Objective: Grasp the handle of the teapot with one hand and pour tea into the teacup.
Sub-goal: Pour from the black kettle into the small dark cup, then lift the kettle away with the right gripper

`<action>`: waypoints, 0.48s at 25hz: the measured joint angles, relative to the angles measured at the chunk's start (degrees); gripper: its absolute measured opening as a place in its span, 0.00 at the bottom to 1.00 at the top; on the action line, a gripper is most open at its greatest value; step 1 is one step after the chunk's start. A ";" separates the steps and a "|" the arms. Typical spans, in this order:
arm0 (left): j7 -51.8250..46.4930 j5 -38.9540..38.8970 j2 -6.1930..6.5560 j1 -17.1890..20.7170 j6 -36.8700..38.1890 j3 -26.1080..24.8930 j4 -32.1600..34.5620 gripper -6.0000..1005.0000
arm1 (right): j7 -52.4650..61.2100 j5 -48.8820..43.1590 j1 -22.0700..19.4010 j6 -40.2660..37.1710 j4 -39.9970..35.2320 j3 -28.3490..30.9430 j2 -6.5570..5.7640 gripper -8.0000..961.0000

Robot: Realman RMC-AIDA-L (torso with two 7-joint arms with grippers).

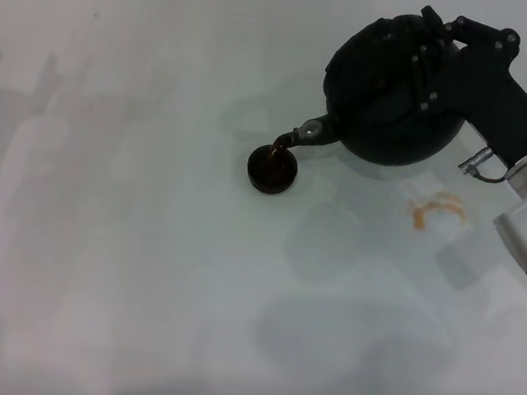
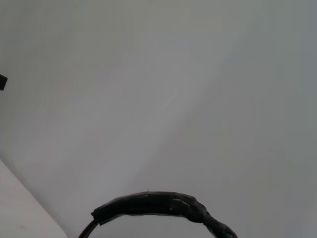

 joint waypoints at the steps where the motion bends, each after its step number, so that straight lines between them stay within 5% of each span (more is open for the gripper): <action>1: 0.00 0.00 0.00 0.02 0.00 0.00 0.00 0.86 | -0.14 0.00 -0.02 0.00 0.00 0.00 0.00 0.14; 12: -0.03 0.06 0.00 0.17 0.02 0.09 0.00 0.86 | -0.31 0.00 -0.13 -0.49 0.31 0.40 -0.09 0.14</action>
